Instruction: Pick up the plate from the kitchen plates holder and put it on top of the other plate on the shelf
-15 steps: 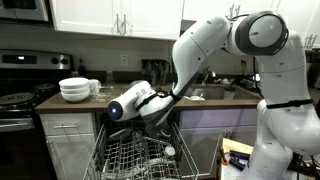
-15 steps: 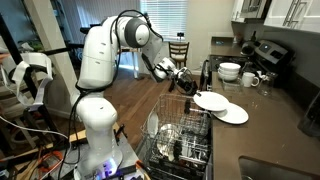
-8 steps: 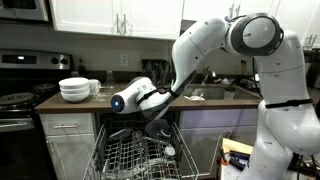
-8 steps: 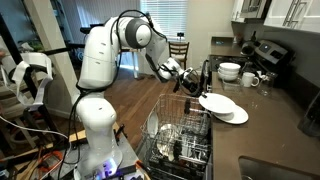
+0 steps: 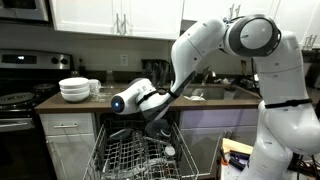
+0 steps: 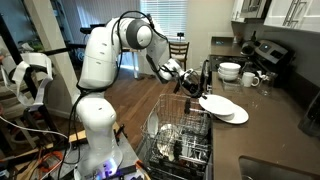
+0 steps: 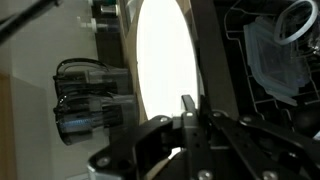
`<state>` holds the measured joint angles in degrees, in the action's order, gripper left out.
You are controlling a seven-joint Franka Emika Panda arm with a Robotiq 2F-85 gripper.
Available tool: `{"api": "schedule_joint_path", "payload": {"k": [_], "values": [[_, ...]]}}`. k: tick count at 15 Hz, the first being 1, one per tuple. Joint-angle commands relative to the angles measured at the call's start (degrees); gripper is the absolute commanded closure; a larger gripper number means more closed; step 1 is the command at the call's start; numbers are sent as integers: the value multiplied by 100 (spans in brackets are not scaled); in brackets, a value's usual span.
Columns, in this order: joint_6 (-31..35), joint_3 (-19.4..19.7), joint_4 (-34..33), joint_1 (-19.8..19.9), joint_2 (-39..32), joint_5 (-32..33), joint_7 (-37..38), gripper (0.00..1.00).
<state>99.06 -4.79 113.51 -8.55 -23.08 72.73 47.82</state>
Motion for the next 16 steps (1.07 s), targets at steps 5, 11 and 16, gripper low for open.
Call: {"api": "schedule_joint_path", "payload": {"k": [5,11,16], "values": [[424,58,26,120,64,110,-72,98],[709,183,37,235,125,190,-148,98],[910,281,-6,315,133,334,-219,98]]}}
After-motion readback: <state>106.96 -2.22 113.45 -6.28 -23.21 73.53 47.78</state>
